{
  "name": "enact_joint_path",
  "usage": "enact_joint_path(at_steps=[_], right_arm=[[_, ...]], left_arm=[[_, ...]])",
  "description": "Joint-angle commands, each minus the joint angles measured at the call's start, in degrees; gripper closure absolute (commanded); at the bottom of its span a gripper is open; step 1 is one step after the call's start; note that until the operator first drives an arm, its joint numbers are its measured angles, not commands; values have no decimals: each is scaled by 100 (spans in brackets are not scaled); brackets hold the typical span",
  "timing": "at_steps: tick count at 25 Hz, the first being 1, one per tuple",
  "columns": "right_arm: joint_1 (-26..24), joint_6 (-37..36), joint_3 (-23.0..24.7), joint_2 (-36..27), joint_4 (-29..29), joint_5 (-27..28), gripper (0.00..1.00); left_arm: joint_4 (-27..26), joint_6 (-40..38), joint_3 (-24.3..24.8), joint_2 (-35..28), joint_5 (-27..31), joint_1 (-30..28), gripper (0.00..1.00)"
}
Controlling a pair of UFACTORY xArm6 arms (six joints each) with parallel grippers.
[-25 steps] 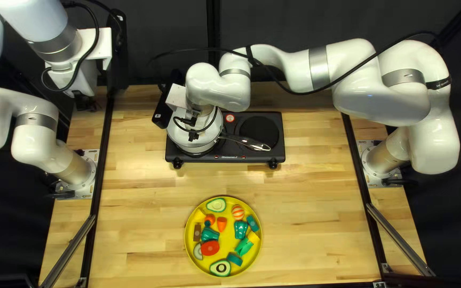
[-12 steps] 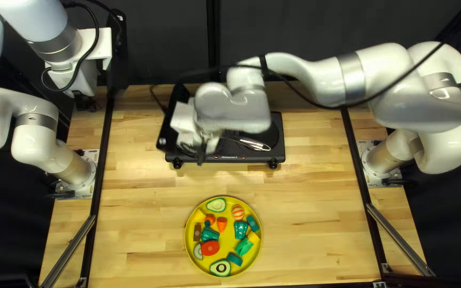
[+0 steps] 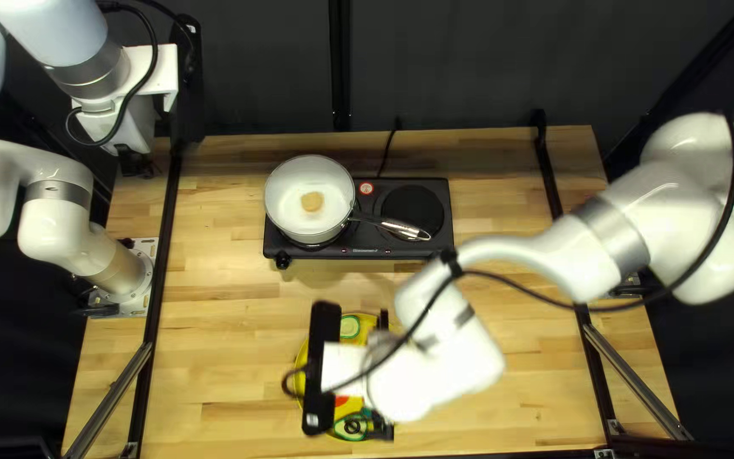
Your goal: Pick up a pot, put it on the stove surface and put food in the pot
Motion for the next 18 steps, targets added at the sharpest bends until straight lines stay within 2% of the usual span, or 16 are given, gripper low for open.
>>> enact_joint_path(at_steps=[1,8,12,18], right_arm=[[133,63,-296,480,99,-184,0],[184,196,-538,888,73,-363,0],[137,-362,-858,1167,295,-344,0],[84,-553,-772,1112,372,-331,0]], left_arm=[[0,0,0,0,0,0,0],[0,0,0,0,0,0,0],[0,0,0,0,0,0,0],[0,0,0,0,0,0,0]])
